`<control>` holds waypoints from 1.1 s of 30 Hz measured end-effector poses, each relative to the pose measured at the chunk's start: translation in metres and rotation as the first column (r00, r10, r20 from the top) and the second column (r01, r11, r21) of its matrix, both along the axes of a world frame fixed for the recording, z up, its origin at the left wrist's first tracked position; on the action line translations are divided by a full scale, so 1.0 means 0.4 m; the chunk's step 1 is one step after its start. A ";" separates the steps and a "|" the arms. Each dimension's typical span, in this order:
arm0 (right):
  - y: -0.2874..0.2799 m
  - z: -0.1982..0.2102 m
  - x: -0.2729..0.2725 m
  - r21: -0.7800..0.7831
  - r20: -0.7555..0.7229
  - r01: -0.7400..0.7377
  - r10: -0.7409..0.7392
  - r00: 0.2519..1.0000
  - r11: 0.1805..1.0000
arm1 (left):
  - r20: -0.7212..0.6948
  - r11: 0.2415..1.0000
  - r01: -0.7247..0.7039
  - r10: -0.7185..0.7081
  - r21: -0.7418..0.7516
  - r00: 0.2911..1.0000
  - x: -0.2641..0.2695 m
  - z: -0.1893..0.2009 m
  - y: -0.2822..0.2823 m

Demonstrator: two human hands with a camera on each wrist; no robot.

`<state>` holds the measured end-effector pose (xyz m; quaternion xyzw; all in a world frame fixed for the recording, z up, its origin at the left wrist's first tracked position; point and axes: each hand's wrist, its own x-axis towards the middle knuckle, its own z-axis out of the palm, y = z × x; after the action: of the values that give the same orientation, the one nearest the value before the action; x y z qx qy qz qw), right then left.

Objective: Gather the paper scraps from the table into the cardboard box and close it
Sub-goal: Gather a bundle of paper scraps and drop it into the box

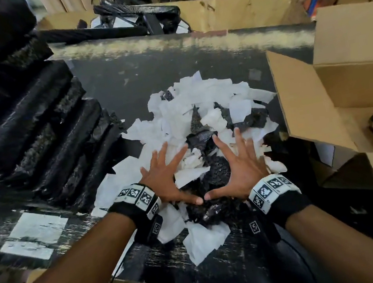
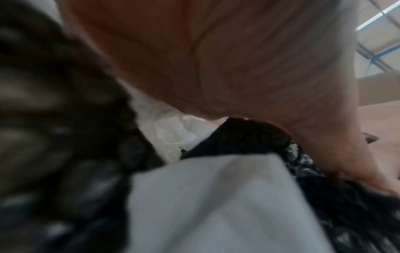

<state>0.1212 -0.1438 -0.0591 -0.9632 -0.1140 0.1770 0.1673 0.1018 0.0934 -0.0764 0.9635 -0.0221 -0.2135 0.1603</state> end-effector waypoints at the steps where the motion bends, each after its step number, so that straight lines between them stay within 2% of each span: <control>1: 0.012 -0.012 0.011 -0.015 -0.026 -0.020 0.019 0.999 1.000 | -0.020 0.999 0.033 -0.033 0.021 0.999 0.010 -0.009 -0.010; 4: 0.026 -0.030 0.031 -0.035 -0.083 -0.021 0.018 0.996 0.999 | -0.035 0.997 0.070 -0.069 0.044 0.997 0.027 -0.021 -0.020; 9: -0.013 0.043 0.007 0.016 0.013 -0.010 0.010 1.000 1.000 | 0.067 0.999 0.026 -0.028 0.022 0.997 0.015 0.025 0.038; 11: -0.012 0.071 -0.004 -0.028 0.086 -0.078 0.080 0.993 0.997 | 0.066 0.999 0.032 -0.032 0.003 0.997 0.016 0.045 0.050; 13: 0.010 0.070 0.008 -0.116 0.100 -0.170 0.181 0.978 0.979 | 0.058 0.996 0.080 -0.082 0.025 0.995 0.035 0.043 0.038; 16: 0.041 0.013 0.058 -0.214 -0.019 -0.236 0.238 0.971 0.948 | 0.003 0.986 0.157 -0.157 0.060 0.988 0.080 -0.002 -0.004; 19: 0.036 -0.056 0.097 -0.205 -0.140 -0.225 0.199 0.970 0.953 | -0.087 0.983 0.167 -0.160 0.082 0.983 0.107 -0.063 -0.034; 21: 0.026 -0.081 0.105 -0.186 -0.162 -0.233 0.204 0.966 0.955 | -0.082 0.983 0.156 -0.148 0.092 0.986 0.107 -0.091 -0.042; 27: 0.022 -0.098 0.118 -0.180 -0.053 -0.207 0.200 0.978 0.962 | 0.069 0.991 0.117 -0.121 0.061 0.990 0.103 -0.105 -0.060; 30: 0.031 -0.111 0.135 -0.139 0.056 -0.191 0.200 0.978 0.972 | 0.213 0.997 0.061 -0.050 -0.046 0.976 0.102 -0.108 -0.076; 33: 0.043 -0.106 0.132 -0.110 0.154 -0.168 0.184 0.971 0.980 | 0.371 0.992 0.009 0.040 -0.129 0.928 0.096 -0.101 -0.108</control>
<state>0.1742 -0.1265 -0.1016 -0.9674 -0.2038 0.1169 0.0944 0.1403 0.0502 -0.1169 0.9742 -0.0585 -0.0234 0.2166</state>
